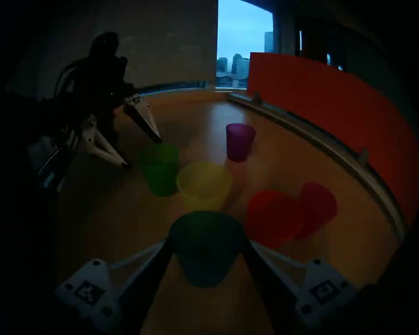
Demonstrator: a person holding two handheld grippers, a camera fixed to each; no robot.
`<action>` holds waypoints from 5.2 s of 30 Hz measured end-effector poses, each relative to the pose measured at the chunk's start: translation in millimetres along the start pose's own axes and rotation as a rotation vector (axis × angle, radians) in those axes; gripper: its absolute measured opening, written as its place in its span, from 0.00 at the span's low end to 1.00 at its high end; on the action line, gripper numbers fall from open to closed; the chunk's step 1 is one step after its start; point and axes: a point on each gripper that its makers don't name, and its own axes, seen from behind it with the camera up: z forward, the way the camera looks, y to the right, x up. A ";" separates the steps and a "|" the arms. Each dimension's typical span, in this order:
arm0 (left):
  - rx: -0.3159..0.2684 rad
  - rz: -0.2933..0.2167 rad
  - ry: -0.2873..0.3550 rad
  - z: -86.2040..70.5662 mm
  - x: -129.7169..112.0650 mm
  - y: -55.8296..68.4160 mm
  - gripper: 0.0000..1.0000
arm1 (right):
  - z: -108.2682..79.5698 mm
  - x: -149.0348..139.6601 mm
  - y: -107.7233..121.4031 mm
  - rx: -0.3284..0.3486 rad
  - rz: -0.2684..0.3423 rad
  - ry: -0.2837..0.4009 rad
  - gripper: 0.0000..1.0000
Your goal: Pour water
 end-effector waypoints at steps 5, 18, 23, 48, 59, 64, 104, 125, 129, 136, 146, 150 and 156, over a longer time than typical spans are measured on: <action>0.001 0.009 -0.002 -0.2 -1.0 1.4 0.95 | -4.8 -4.5 -1.4 -0.003 -0.001 -0.009 0.99; -0.013 0.023 -0.007 0.9 -0.5 9.2 0.96 | -13.3 -15.9 -4.4 -0.015 -0.002 -0.017 0.99; -0.007 0.024 -0.005 -0.8 0.1 8.2 0.97 | -16.8 -17.1 -3.7 -0.021 0.009 -0.015 1.00; 0.030 -0.024 0.015 -30.0 -10.9 1.5 0.99 | -63.8 -40.8 -9.4 -0.100 0.040 -0.029 1.00; 0.067 -0.039 0.035 -43.7 -12.1 -3.3 0.99 | -85.8 -48.1 -8.4 -0.158 0.072 -0.017 1.00; 0.102 -0.077 0.079 -55.2 -6.1 -11.0 0.99 | -95.4 -43.2 -1.8 -0.213 0.105 0.017 1.00; 0.587 -0.432 0.313 -109.6 -22.8 -84.5 0.99 | -148.9 -36.2 55.4 -0.710 0.506 0.226 1.00; 0.703 -0.423 0.496 -139.2 8.7 -102.9 0.99 | -198.0 17.2 88.9 -0.908 0.467 0.528 1.00; 0.710 -0.426 0.529 -143.8 15.2 -106.1 0.99 | -201.6 29.5 89.4 -0.918 0.432 0.578 1.00; 0.730 -0.406 0.566 -152.5 31.3 -110.9 0.99 | -218.6 50.9 91.6 -0.969 0.381 0.668 0.99; 0.728 -0.378 0.608 -156.0 54.1 -112.3 0.99 | -232.5 69.8 95.2 -1.008 0.344 0.712 0.99; 0.736 -0.374 0.632 -157.0 60.7 -113.6 0.99 | -234.3 72.4 97.6 -1.012 0.352 0.708 0.99; 0.762 -0.388 0.660 -157.8 60.8 -121.5 0.99 | -236.4 77.5 101.8 -1.038 0.335 0.694 0.99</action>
